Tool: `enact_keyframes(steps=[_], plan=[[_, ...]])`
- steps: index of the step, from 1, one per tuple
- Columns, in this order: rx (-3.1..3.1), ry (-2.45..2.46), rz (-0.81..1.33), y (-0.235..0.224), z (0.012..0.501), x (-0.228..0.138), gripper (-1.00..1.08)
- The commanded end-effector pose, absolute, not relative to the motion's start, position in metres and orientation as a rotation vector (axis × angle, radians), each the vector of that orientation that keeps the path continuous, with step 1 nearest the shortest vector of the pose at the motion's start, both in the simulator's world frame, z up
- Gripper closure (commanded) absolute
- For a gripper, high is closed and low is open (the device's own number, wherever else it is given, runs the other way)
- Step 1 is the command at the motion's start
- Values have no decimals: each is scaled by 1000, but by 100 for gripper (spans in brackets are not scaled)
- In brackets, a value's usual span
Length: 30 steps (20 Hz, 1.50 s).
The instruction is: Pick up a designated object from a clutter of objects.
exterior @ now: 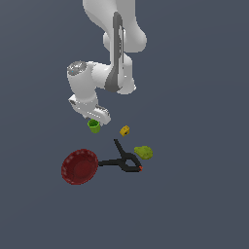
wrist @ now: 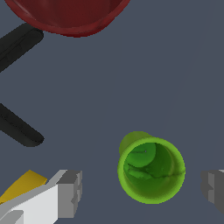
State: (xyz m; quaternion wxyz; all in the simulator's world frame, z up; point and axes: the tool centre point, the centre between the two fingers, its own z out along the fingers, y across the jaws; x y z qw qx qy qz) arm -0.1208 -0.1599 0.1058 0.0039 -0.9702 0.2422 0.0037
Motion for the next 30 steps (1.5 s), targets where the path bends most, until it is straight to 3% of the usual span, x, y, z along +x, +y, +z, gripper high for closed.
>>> enact_keyframes(steps=[1, 30], plan=[[-3035, 794, 5, -165, 99, -129, -92], [-3029, 832, 0, -171, 43, -138, -92]])
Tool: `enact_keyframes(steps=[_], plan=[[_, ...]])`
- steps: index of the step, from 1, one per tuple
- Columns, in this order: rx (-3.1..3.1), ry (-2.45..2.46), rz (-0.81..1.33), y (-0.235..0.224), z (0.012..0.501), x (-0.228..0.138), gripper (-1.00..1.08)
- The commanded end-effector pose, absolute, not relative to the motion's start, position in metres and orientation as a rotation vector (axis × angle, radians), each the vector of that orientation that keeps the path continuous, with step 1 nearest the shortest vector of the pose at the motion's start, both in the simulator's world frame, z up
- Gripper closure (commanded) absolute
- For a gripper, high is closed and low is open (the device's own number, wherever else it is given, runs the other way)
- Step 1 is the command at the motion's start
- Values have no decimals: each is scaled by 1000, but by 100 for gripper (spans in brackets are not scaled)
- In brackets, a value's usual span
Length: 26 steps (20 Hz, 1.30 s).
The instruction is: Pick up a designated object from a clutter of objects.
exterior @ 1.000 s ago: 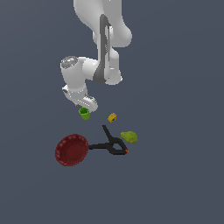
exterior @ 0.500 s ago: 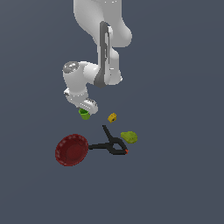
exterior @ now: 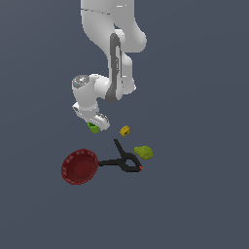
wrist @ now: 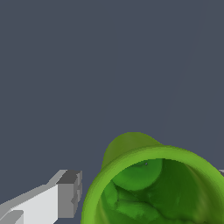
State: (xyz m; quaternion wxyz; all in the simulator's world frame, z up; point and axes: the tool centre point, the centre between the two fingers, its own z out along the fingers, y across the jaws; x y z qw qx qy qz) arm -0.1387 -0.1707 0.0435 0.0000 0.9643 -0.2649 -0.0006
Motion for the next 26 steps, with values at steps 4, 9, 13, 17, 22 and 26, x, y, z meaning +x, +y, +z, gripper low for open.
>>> enact_keyframes(steps=[4, 9, 13, 17, 22, 26], plan=[[3029, -832, 0, -171, 43, -138, 108], [3029, -832, 0, -171, 43, -138, 108], [3030, -831, 1, -170, 44, -138, 108], [3030, -831, 1, -166, 50, -134, 108], [3030, -832, 0, -155, 67, -123, 108], [3028, -832, 0, -142, 87, -111, 108]])
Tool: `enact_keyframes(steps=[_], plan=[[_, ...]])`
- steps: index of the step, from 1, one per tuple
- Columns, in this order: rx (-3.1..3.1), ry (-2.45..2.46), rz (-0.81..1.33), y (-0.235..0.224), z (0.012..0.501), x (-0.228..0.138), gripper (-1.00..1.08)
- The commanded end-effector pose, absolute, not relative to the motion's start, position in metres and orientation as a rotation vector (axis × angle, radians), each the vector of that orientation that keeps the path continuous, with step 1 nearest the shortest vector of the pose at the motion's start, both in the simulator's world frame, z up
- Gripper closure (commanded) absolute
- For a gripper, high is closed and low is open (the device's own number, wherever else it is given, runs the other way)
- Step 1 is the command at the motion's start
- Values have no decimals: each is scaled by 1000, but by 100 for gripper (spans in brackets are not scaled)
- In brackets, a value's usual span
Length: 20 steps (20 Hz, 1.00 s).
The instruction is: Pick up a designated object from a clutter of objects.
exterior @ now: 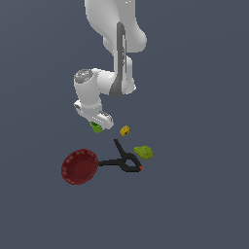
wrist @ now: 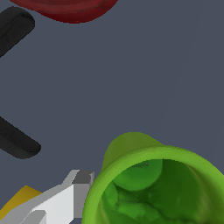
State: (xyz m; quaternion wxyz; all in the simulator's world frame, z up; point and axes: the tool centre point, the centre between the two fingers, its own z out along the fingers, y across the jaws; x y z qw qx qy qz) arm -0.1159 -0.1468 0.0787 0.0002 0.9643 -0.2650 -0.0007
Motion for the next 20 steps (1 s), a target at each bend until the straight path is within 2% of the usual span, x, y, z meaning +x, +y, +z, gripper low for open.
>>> enact_keyframes(steps=[1, 20], plan=[[3028, -832, 0, -138, 93, -107, 108], [3024, -833, 1, -38, 247, -9, 108]])
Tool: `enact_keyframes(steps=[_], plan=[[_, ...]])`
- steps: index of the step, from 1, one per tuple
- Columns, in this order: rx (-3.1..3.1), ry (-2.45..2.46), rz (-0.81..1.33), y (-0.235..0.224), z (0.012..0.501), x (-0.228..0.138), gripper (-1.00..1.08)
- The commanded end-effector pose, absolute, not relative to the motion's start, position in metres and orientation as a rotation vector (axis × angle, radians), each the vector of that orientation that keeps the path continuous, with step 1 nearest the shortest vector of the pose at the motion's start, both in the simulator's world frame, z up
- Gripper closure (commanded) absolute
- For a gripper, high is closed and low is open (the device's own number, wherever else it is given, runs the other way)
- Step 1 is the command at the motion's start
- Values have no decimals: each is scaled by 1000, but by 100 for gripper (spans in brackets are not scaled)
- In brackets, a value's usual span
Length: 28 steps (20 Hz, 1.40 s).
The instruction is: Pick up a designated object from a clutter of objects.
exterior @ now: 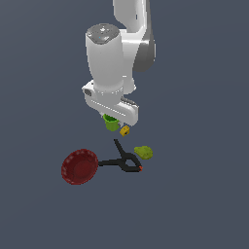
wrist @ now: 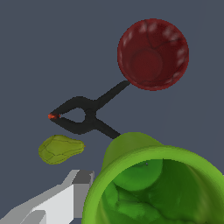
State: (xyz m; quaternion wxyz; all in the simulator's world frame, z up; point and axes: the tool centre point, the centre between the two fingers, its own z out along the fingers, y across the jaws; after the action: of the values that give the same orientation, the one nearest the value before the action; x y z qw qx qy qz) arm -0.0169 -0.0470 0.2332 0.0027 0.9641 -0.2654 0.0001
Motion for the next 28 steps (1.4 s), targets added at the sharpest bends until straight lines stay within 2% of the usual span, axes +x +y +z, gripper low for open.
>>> enact_keyframes(steps=[1, 15, 28], plan=[[3024, -833, 1, -33, 255, -4, 108], [3028, -832, 0, 25, 344, 58, 108], [3029, -832, 0, 59, 397, 97, 108]])
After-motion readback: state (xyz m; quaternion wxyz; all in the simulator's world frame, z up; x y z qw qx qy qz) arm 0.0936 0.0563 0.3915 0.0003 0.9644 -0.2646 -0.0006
